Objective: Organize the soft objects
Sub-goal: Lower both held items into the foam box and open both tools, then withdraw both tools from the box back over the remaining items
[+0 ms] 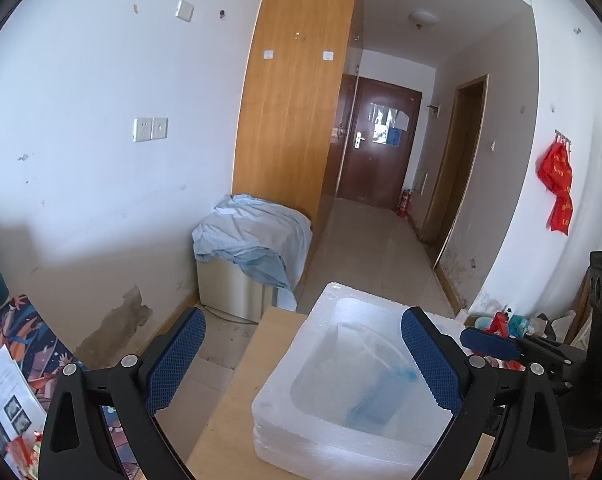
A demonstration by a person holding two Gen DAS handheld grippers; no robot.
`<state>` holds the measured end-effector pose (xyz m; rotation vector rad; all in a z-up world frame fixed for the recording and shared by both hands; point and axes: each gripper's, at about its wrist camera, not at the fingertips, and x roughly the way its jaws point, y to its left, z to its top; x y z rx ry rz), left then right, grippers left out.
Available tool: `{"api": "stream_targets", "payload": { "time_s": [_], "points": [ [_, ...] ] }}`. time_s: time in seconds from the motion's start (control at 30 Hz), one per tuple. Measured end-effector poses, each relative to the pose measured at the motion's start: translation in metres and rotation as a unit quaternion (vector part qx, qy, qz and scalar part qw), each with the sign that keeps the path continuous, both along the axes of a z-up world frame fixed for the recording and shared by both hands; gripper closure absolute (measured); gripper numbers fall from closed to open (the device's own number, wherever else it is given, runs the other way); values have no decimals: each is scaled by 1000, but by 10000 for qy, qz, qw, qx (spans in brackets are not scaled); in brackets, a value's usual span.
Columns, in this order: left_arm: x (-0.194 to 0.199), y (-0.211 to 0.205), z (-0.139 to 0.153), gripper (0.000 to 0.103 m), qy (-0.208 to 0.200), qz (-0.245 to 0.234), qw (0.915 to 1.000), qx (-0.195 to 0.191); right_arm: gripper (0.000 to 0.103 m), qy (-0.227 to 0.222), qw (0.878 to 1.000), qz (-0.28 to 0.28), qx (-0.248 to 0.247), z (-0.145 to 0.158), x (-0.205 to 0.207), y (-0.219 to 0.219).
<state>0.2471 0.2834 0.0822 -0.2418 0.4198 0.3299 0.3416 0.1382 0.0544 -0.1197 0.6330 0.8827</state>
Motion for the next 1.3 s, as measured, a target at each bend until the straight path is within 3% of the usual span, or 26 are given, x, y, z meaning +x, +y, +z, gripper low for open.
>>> {"api": "stream_targets", "payload": {
  "time_s": [0.43, 0.8, 1.03, 1.3],
  "points": [
    [-7, -10, 5, 5, -82, -87, 9999, 54, 42, -48, 9999, -54, -109, 7, -15, -13],
    [-49, -49, 24, 5, -231, -334, 9989, 250, 7, -402, 9991, -142, 14, 28, -62, -60],
    [-84, -82, 30, 3, -380, -584, 9968, 403, 1, -816, 9960, -335, 106, 38, -98, -97],
    [-131, -116, 39, 0, -819, -723, 9933, 386, 0, -1175, 9911, -496, 370, 43, -136, -145]
  ]
}}
